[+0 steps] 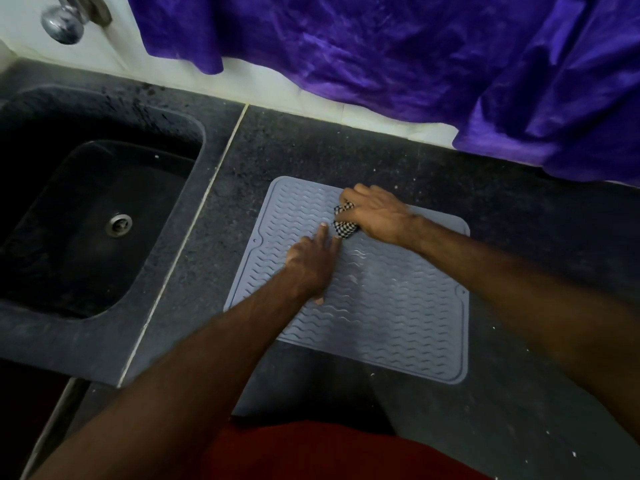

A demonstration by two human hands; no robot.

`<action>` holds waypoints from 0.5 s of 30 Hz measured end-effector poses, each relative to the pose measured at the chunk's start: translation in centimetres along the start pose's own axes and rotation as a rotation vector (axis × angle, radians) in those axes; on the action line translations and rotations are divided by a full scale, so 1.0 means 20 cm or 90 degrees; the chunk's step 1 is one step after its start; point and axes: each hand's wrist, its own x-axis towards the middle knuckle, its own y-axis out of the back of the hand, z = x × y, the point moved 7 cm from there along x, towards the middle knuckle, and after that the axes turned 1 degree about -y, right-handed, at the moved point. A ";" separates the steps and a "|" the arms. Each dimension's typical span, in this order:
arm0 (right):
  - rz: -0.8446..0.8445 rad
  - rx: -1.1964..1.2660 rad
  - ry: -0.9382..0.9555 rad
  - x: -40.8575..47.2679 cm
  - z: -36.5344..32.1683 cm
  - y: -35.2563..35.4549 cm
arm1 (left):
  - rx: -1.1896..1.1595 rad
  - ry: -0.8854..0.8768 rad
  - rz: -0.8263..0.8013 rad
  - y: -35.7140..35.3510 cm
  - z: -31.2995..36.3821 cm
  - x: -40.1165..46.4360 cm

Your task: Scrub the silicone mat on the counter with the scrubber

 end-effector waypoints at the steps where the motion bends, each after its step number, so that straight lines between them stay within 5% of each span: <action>1: -0.001 -0.020 0.008 -0.02 0.02 -0.01 | 0.001 -0.001 0.002 0.00 0.00 0.00; 8: -0.061 0.030 -0.043 -0.04 0.13 -0.03 | -0.009 0.000 0.006 -0.01 0.00 0.00; 15: -0.028 -0.087 0.018 -0.02 0.03 0.00 | -0.014 0.000 0.007 0.00 0.00 -0.01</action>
